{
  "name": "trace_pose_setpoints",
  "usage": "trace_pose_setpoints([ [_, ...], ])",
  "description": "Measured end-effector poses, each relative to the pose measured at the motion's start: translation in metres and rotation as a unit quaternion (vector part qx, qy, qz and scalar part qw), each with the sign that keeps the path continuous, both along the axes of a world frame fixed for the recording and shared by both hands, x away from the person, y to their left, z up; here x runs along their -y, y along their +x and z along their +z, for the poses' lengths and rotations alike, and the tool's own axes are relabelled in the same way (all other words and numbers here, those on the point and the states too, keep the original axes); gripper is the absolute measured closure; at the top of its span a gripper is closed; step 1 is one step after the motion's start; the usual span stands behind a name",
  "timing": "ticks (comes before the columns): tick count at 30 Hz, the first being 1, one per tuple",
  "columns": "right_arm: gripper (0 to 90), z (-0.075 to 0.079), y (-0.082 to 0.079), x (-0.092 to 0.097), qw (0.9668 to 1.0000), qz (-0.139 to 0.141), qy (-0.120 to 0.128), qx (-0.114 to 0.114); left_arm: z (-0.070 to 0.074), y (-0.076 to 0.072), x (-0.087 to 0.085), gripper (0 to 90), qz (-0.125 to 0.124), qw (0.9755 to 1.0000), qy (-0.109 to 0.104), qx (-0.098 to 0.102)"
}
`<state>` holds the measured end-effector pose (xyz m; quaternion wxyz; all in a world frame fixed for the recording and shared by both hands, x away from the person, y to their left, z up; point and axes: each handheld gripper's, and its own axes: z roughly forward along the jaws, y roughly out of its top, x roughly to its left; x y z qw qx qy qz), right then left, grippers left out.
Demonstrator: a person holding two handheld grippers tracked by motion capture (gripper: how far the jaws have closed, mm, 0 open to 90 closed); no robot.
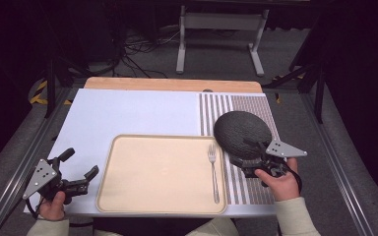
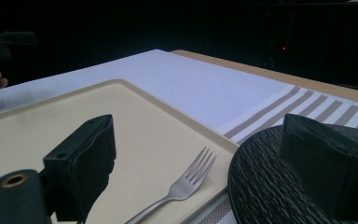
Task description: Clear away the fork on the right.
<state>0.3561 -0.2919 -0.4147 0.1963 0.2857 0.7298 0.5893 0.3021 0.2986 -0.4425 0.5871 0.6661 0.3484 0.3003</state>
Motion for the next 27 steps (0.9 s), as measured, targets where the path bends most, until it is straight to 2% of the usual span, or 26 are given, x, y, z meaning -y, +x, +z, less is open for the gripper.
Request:
trace_pose_setpoints([
  [11, 10.6, -0.020, -0.014, 0.022, 0.9995, -0.026, 0.019, -0.004, -0.001, 0.000, 0.000, 0.2, -0.001, 1.0000, 0.003, 0.005],
  [18, 10.6, -0.031, -0.020, 0.030, 0.9989, -0.042, 0.019, -0.011, -0.001, 0.000, -0.001, 0.2, -0.002, 1.0000, 0.001, 0.007],
  [23, 10.6, -0.034, -0.022, 0.031, 0.9987, -0.047, 0.012, -0.016, -0.001, 0.001, -0.003, 0.2, -0.002, 1.0000, -0.002, 0.007],
  [27, 10.6, -0.032, -0.022, 0.032, 0.9986, -0.049, 0.014, -0.011, -0.001, 0.001, -0.003, 0.2, -0.001, 1.0000, -0.005, 0.006],
])
